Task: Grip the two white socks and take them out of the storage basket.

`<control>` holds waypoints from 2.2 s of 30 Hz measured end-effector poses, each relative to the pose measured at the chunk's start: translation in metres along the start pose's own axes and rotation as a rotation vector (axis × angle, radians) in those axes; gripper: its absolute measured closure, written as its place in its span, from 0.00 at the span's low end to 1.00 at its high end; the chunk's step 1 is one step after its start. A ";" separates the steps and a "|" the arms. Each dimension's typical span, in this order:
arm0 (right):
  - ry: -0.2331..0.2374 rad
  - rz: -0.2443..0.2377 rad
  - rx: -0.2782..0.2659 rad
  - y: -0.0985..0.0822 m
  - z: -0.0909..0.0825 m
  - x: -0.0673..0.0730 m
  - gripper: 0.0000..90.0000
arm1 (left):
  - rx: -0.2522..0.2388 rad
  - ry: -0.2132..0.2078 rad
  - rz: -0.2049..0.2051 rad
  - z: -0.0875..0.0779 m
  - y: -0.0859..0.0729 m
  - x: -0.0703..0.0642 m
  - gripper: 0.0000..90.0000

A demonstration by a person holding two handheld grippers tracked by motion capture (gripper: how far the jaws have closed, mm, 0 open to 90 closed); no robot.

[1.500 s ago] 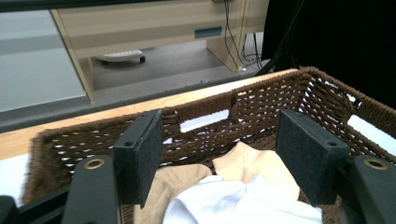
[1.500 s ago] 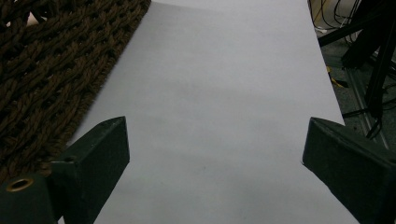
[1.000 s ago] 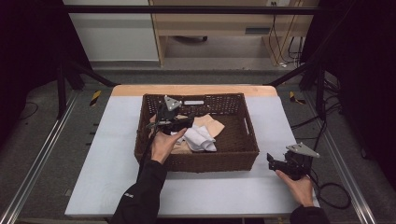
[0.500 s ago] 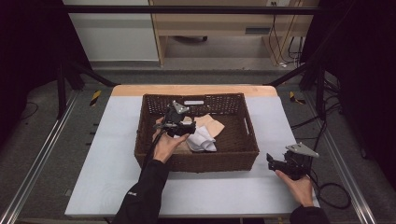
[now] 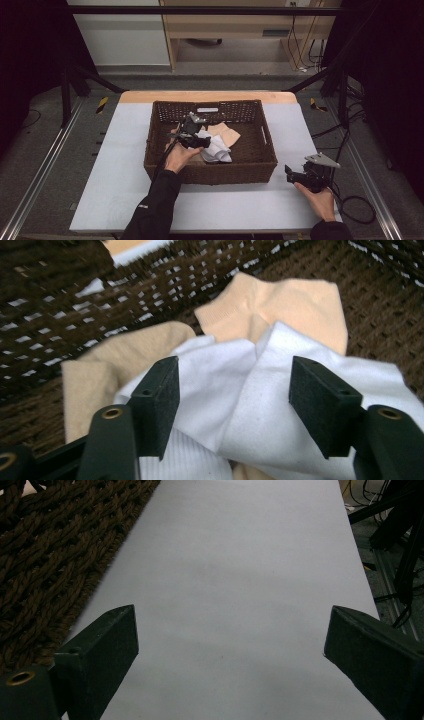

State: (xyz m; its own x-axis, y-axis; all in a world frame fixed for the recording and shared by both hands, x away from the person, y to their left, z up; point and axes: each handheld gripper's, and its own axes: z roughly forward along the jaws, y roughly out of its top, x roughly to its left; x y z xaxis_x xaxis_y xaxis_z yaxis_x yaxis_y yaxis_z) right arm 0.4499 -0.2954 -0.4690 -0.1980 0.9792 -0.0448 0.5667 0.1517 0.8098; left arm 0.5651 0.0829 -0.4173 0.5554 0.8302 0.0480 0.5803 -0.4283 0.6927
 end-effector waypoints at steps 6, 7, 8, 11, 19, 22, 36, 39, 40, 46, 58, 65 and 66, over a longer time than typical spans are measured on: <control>0.002 0.003 0.007 0.000 0.001 0.000 0.08 | 0.058 -0.030 0.005 0.002 0.000 -0.002 0.62; 0.002 0.002 0.007 0.000 0.001 0.000 0.08 | 0.068 -0.037 0.006 0.003 0.001 -0.002 0.62; 0.003 0.004 0.009 0.000 0.001 0.000 0.08 | 0.101 -0.051 0.009 0.004 0.001 -0.003 0.69; 0.004 0.004 0.007 0.000 0.001 0.001 0.08 | 0.132 -0.065 0.007 0.006 0.000 -0.003 0.74; 0.004 0.000 0.003 0.000 0.000 0.000 0.08 | 0.141 -0.089 -0.008 -0.001 0.003 -0.001 0.97; 0.001 0.001 0.005 0.000 0.000 0.000 0.08 | 0.102 -0.084 0.000 -0.007 0.004 -0.001 0.97; -0.001 0.008 -0.004 0.001 -0.001 -0.001 0.09 | -0.231 -0.098 -0.037 -0.043 0.008 0.004 0.97; -0.002 0.010 -0.006 0.001 -0.001 -0.001 0.09 | -0.309 -0.111 -0.075 -0.054 0.010 0.006 0.97; -0.001 0.010 -0.006 0.001 -0.001 -0.001 0.09 | -0.356 -0.109 -0.079 -0.062 0.013 0.008 0.97; -0.001 0.010 -0.008 0.001 -0.001 -0.001 0.09 | -0.446 -0.102 -0.097 -0.083 0.017 0.011 0.97; -0.005 0.014 -0.012 0.001 -0.002 -0.001 0.09 | -0.587 -0.092 -0.128 -0.130 0.022 0.021 0.98; -0.005 0.014 -0.016 0.001 -0.002 -0.002 0.09 | -0.650 -0.073 -0.122 -0.158 0.024 0.025 0.98; -0.005 0.016 -0.017 0.001 -0.002 -0.002 0.09 | -0.665 -0.067 -0.123 -0.166 0.024 0.027 0.98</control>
State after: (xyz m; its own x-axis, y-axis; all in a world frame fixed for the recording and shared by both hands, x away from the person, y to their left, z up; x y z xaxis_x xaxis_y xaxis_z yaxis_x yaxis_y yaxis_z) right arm 0.4491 -0.2972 -0.4668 -0.1856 0.9820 -0.0348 0.5560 0.1341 0.8203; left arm 0.4948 0.1540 -0.2803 0.5570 0.8257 -0.0894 0.1637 -0.0036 0.9865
